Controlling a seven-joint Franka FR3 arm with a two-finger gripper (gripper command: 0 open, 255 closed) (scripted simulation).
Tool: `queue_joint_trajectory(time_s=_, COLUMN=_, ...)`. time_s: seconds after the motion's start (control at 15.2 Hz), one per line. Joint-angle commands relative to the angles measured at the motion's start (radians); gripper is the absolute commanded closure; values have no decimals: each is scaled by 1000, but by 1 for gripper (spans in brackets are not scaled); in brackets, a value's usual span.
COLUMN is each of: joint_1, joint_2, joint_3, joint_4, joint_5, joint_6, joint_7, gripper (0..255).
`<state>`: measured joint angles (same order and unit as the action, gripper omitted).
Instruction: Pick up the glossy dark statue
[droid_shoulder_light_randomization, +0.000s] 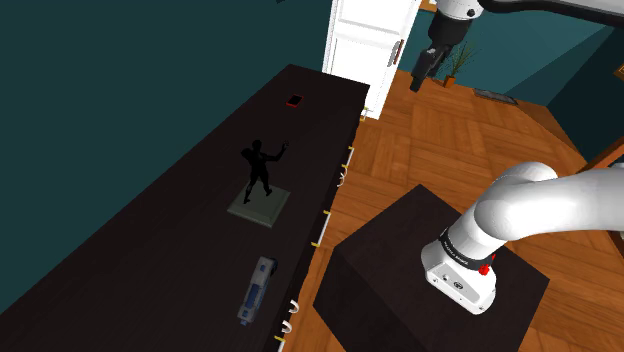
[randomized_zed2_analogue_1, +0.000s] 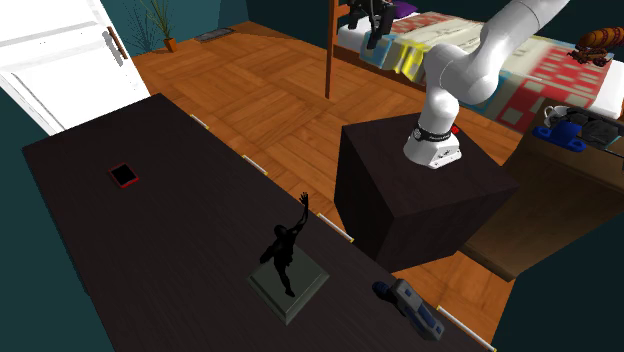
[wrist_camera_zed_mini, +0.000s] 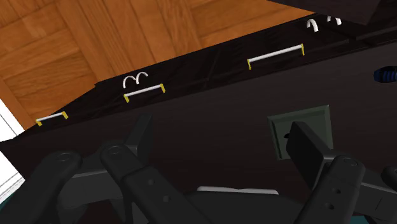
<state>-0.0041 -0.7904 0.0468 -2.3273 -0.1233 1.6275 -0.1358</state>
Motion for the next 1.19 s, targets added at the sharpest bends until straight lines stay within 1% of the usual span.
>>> queue_joint_trajectory(time_s=0.0, joint_1=0, joint_2=0, joint_3=0, joint_4=0, joint_5=0, joint_6=0, joint_7=0, gripper=0)
queue_joint_trajectory(time_s=0.33, joint_1=19, joint_2=113, joint_3=72, joint_4=-12, joint_5=36, joint_6=107, joint_7=90, gripper=0)
queue_joint_trajectory(time_s=0.59, joint_1=30, joint_2=222, joint_3=128, joint_4=0, joint_5=53, joint_6=189, joint_7=162, gripper=0)
queue_joint_trajectory(time_s=0.86, joint_1=37, joint_2=345, joint_3=184, joint_4=33, joint_5=57, joint_6=264, joint_7=234, gripper=0)
queue_joint_trajectory(time_s=1.12, joint_1=42, joint_2=480, joint_3=238, joint_4=86, joint_5=44, joint_6=330, joint_7=310, gripper=0)
